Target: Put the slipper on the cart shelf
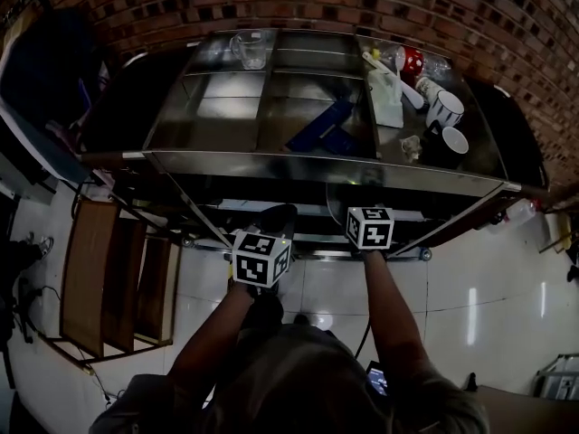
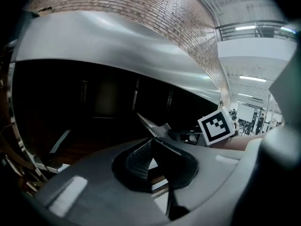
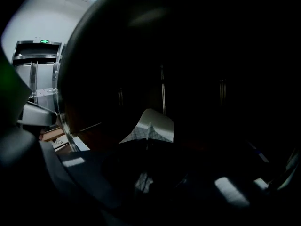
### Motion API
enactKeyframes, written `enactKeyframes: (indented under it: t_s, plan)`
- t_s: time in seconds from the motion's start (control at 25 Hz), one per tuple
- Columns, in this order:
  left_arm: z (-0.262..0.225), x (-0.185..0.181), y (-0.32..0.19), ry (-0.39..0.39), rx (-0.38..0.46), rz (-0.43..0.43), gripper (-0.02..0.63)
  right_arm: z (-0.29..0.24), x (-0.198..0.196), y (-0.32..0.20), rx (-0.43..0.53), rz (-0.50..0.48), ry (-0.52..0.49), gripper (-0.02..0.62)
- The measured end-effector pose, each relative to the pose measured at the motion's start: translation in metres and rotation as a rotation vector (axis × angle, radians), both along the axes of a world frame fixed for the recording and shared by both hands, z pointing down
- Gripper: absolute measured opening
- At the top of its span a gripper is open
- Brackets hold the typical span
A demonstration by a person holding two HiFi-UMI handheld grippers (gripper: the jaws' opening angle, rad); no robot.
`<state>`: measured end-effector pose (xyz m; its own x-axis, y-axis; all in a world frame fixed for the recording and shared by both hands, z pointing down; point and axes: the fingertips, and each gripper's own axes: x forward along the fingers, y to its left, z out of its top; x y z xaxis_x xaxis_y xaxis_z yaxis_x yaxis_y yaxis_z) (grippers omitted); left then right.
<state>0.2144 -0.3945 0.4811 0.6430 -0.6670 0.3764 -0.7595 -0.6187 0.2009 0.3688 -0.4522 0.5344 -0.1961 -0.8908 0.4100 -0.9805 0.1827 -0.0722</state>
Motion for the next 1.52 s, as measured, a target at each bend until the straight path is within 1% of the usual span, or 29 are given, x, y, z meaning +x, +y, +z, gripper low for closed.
enactKeyframes:
  t_s: [0.12,0.28,0.4,0.52,0.64,0.88,1.12,1.2,1.32,1.52]
  plan:
    - [0.000,-0.003,-0.005,-0.010,-0.006,0.000,0.008,0.014,-0.001,-0.016,-0.020,0.005,0.021,0.009]
    - [0.000,-0.006,-0.009,-0.022,-0.012,0.000,0.006,0.028,-0.001,-0.029,-0.036,0.009,0.023,0.012]
    - [0.000,-0.008,-0.010,-0.022,-0.017,-0.010,0.008,0.034,-0.005,-0.035,-0.045,-0.001,0.011,0.022]
    - [0.001,-0.009,-0.010,-0.021,-0.019,-0.015,0.008,0.031,-0.010,-0.037,-0.027,-0.017,-0.015,0.023]
    - [0.003,-0.009,-0.007,-0.016,-0.022,-0.018,0.008,0.024,-0.012,-0.033,-0.011,-0.030,-0.045,0.064]
    - [0.000,-0.009,0.002,-0.014,-0.017,-0.034,0.008,0.004,-0.014,-0.011,0.020,-0.048,-0.065,0.064]
    - [-0.006,-0.011,0.023,-0.008,0.006,-0.055,0.006,-0.021,-0.020,0.030,0.070,-0.069,-0.077,0.063]
    - [-0.009,-0.012,0.030,-0.004,0.016,-0.062,0.008,-0.033,-0.022,0.045,0.102,-0.072,-0.075,0.047]
    - [-0.016,-0.011,0.038,0.013,0.030,-0.068,0.008,-0.056,-0.025,0.065,0.150,-0.086,-0.078,0.000]
    - [-0.036,-0.012,0.052,0.029,0.068,-0.044,0.008,-0.087,-0.037,0.092,0.210,-0.100,-0.107,0.000]
